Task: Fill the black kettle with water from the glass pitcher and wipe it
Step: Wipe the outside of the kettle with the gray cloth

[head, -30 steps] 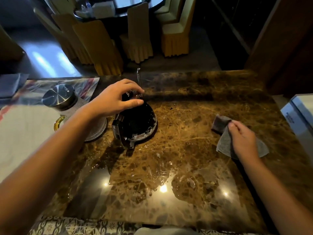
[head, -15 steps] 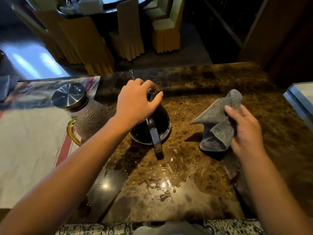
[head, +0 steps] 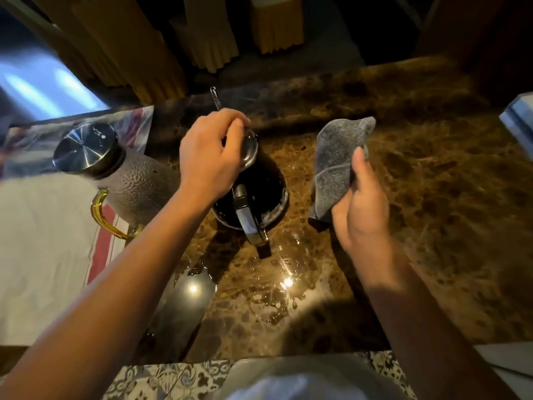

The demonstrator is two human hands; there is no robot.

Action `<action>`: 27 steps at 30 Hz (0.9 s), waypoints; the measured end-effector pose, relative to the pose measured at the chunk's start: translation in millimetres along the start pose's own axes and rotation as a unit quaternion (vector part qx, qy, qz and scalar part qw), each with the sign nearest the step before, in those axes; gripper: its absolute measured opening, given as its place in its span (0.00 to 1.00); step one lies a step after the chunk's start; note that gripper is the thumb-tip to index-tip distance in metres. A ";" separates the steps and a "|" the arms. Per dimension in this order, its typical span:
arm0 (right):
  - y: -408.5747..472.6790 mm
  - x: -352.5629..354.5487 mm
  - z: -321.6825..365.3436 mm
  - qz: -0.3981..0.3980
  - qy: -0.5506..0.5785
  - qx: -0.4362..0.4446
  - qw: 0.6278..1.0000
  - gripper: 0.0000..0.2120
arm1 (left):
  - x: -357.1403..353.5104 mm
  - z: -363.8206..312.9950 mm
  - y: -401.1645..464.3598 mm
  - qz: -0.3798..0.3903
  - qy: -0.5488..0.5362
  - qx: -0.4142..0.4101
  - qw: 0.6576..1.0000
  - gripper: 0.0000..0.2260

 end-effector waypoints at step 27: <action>22.9 -100.9 -61.0 0.213 -0.375 0.193 0.881 0.28 | -1.5 4.5 -3.1 -0.019 -0.050 0.082 0.995 0.15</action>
Point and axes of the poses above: each hand's wrist, its own y-axis towards the middle knuckle, its own x-axis out of the back of the hand, z = x × y, the point moved 8 cm from there along y, towards the middle knuckle, and after that the axes turned 5 degrees about y, right-handed, at the moved point
